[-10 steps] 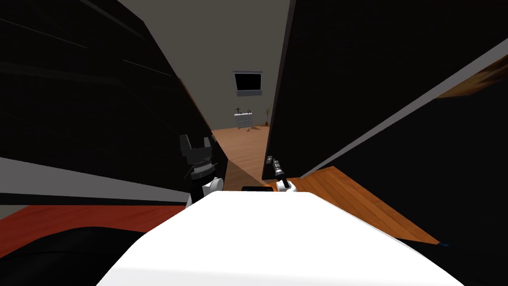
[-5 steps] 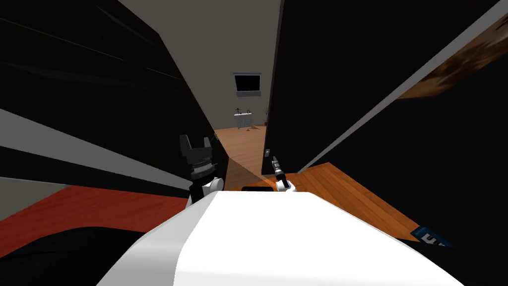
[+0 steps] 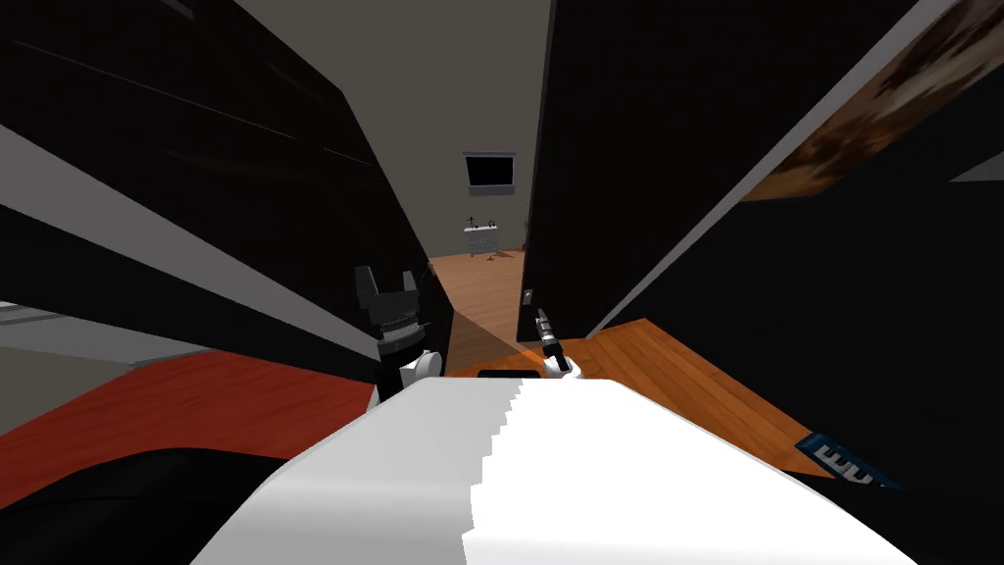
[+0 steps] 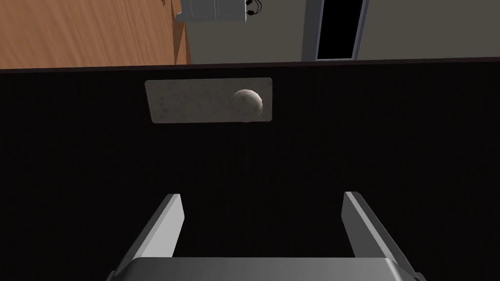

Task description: Push the door open

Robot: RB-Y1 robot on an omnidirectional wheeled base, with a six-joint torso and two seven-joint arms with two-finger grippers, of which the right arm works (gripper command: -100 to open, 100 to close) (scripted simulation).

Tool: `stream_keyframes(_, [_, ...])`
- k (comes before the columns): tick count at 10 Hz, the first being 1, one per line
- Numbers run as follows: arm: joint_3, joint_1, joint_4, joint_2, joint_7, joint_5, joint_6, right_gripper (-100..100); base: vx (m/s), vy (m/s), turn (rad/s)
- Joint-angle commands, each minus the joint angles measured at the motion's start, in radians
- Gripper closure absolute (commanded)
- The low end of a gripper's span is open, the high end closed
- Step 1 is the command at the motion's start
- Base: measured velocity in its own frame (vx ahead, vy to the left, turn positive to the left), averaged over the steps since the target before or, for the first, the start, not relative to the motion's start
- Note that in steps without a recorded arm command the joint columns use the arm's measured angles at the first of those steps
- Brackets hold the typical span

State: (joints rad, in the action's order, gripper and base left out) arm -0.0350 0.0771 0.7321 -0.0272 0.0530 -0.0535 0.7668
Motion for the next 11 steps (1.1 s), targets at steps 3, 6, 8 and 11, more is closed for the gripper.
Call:
stream_keyframes(3, [0.006,0.000,-0.002,-0.015,-0.004,0.002,0.005,-100,0.185,0.019,0.018])
stream_keyframes(6, [0.012,0.002,-0.006,-0.014,-0.007,0.005,0.010,-100,0.198,0.028,0.023])
stream_keyframes(8, [0.016,0.004,-0.009,-0.003,-0.010,0.007,0.014,-100,0.196,0.011,0.024])
stream_keyframes(11, [0.016,0.002,-0.005,0.001,-0.010,0.007,0.012,100,0.085,-0.004,0.006])
